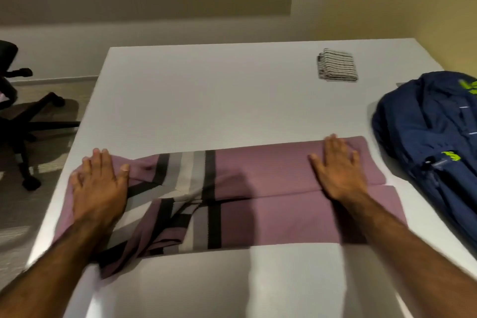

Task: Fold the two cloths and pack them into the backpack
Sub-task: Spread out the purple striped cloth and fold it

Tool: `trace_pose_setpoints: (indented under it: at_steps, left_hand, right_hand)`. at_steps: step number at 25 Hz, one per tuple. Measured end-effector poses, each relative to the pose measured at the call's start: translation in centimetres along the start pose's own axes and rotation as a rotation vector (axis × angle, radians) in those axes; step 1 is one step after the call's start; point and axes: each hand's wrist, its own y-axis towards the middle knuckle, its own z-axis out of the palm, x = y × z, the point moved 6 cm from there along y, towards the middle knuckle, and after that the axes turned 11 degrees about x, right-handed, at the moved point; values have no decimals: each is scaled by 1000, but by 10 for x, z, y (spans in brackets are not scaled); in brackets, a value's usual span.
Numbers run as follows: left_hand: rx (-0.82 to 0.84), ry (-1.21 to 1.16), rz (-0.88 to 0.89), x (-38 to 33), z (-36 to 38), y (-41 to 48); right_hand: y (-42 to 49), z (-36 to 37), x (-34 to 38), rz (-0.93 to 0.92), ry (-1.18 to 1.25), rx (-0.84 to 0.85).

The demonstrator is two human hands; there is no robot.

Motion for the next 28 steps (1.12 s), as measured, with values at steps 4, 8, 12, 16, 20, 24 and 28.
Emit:
trace_pose_setpoints:
  at_steps: [4, 8, 12, 16, 20, 24, 28]
  left_hand:
    - [-269, -24, -267, 21, -40, 7]
    - [-243, -187, -303, 14, -59, 24]
    - [-234, -319, -273, 14, -61, 39]
    - [-381, -407, -303, 35, -65, 13]
    - [-480, -145, -389, 24, -59, -8]
    - [-308, -251, 265, -62, -53, -10]
    - [112, 31, 303, -65, 7, -6]
  right_hand:
    - [13, -3, -24, 22, -17, -38]
    - [16, -4, -21, 22, -39, -99]
    - [15, -4, -22, 35, -55, -108]
    - [18, -2, -20, 27, -74, -112]
    - [9, -8, -14, 136, -32, -153]
    - [-8, -3, 82, -75, -13, -174]
    - [-19, 28, 128, -216, -65, -43]
